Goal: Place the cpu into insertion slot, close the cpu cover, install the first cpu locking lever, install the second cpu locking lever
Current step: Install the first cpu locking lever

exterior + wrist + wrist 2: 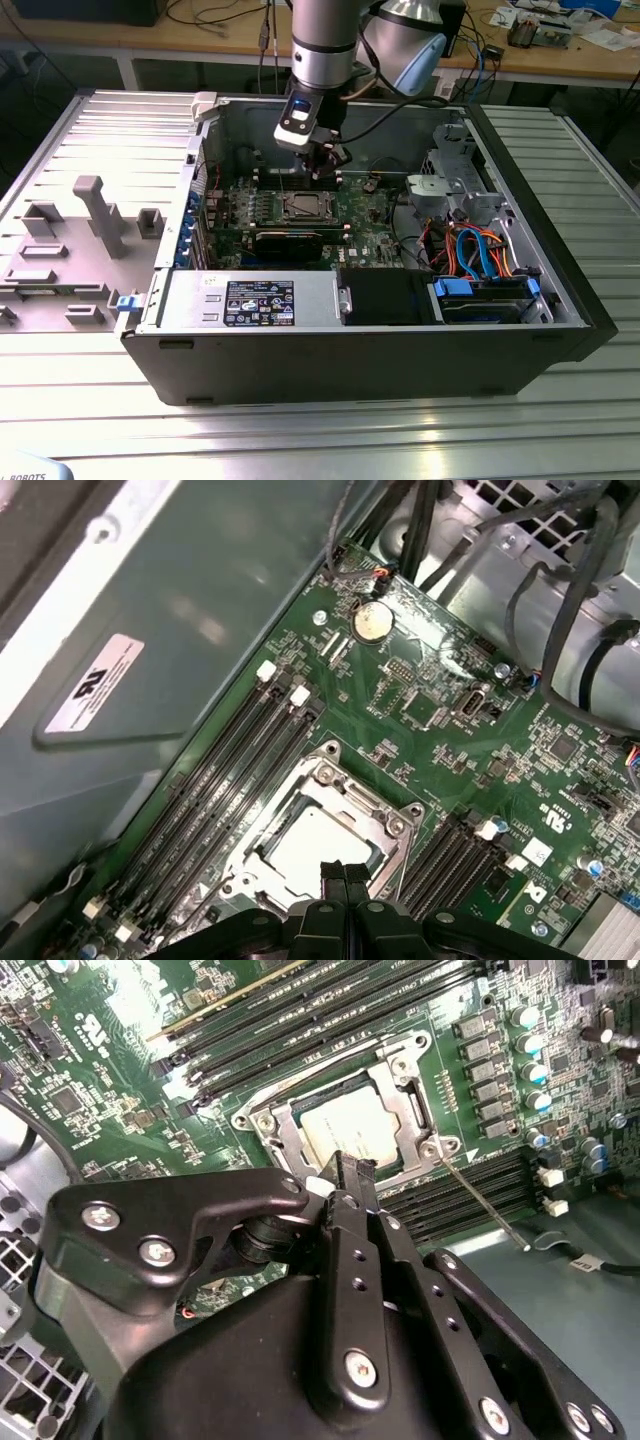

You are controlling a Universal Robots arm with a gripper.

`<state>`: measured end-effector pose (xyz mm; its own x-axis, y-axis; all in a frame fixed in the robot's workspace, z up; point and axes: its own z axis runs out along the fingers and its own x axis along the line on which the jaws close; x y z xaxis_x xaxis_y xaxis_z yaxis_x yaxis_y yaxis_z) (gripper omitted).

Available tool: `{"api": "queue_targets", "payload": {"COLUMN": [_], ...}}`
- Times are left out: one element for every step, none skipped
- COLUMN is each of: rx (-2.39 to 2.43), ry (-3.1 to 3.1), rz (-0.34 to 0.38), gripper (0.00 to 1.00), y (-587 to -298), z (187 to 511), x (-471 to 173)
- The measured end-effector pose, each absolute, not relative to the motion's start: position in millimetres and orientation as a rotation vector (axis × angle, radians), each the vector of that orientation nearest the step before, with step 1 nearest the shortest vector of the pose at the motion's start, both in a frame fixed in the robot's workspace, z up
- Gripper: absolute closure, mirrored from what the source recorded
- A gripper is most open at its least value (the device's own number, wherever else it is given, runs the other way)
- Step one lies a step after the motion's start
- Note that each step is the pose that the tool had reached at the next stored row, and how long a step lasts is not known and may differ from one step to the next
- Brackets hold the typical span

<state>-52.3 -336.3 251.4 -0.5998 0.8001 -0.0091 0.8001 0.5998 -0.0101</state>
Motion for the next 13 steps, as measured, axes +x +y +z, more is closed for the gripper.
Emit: {"api": "queue_targets", "payload": {"rx": [1.400, 1.397, 1.396, 1.396, 1.396, 1.396, 1.396, 1.395, 1.393, 1.393, 1.393, 1.393, 1.392], "ry": [2.808, 2.808, 2.808, 2.808, 2.808, 2.808, 2.808, 2.808, 2.809, 2.809, 2.809, 2.809, 2.809], "rz": [-0.021, -0.020, -0.019, -0.019, -0.019, -0.019, -0.019, -0.019, -0.018, -0.018, -0.019, -0.019, -0.019], "gripper": [0.89, 0.89, 0.89, 0.89, 0.89, 0.89, 0.89, 0.89, 0.89, 0.89, 0.89, 0.89, 0.89], "y": [-336.4, -336.4, -336.5, -336.5, -336.7, -336.9, -336.9, -337.2, -337.3, -337.4, -337.6, -337.8, -337.8], "z": [251.5, 251.5, 251.4, 251.3, 251.3, 251.3, 251.3, 251.3, 251.3, 251.3, 251.3, 251.3, 251.3], "x": [-53.3, -54.2, -54.9, -55.0, -55.1, -55.2, -55.2, -55.2, -55.3, -55.3, -55.3, -55.3, -55.3]}}
